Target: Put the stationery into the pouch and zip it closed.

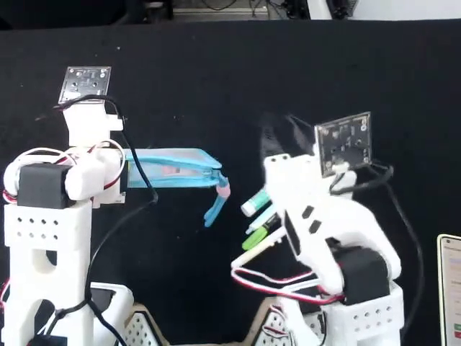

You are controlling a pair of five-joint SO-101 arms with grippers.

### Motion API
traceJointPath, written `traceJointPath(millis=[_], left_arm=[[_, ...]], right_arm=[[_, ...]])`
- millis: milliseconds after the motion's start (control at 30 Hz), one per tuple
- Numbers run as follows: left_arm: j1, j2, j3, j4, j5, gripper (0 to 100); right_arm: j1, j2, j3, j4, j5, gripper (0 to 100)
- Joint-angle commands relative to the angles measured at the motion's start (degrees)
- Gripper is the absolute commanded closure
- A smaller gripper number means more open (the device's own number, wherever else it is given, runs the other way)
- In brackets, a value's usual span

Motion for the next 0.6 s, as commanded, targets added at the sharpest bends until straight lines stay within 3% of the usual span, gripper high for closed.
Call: traceJointPath(millis=[0,167,300,567], left_arm=[[0.5,-0.9,-1.3,-0.4,-0.4,97],[0.4,-0.9,-1.4,-0.4,-0.4,97],[0.4,-0.9,-1.3,-0.4,-0.4,97],[0.4,-0.9,-1.3,-0.4,-0.4,97]], right_arm=[[3.3,8.1,-1.5,6.2,0.7,89.7],[5.0,24.0,-1.1,7.9,-0.4,89.6],[7.6,37.8,-2.3,7.8,-9.7,89.6],[7.6,58.2,-7.3,7.9,-19.6,89.6]])
